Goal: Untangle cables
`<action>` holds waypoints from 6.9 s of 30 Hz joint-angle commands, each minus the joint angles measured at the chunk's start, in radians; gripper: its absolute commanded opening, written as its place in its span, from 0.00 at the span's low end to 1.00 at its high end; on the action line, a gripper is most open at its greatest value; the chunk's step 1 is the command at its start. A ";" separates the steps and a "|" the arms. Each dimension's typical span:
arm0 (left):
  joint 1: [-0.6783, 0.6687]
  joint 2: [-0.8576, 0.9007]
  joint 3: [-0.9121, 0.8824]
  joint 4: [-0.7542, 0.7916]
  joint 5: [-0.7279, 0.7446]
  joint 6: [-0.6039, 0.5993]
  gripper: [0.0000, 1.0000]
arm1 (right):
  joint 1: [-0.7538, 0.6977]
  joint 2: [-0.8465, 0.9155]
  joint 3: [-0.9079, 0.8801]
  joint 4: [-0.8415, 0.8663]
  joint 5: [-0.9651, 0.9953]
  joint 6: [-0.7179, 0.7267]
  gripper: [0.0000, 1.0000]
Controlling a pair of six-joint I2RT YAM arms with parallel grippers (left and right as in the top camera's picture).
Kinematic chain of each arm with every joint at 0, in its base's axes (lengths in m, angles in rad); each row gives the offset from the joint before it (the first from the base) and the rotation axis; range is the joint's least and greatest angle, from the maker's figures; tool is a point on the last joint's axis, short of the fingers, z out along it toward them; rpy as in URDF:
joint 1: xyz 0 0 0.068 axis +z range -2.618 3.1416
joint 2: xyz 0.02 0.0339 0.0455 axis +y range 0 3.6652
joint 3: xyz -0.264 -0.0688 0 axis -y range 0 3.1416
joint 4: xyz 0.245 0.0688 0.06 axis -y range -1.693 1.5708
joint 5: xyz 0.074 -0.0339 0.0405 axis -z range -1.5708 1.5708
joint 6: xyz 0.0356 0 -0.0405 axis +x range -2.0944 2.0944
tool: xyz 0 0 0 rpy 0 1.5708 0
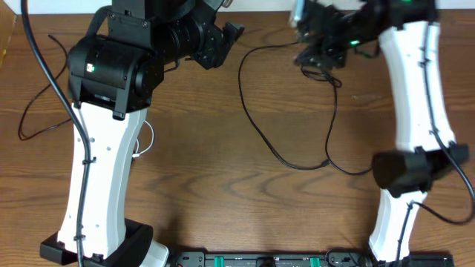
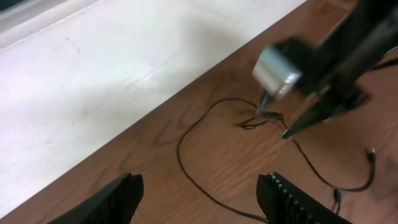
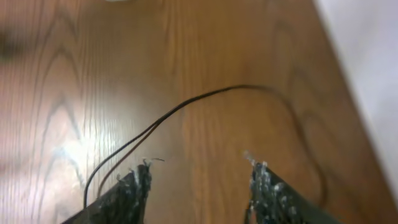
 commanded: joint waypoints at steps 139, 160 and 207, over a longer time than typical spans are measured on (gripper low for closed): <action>0.002 -0.160 0.007 0.009 -0.033 -0.039 0.64 | 0.373 0.139 -0.666 0.733 0.396 0.633 0.25; 0.002 -0.158 0.007 0.015 -0.033 -0.039 0.64 | 0.373 0.139 -0.666 0.772 0.396 0.629 0.05; 0.002 -0.138 0.007 0.015 -0.034 -0.038 0.64 | 0.079 0.041 -0.291 0.206 0.442 -0.075 0.75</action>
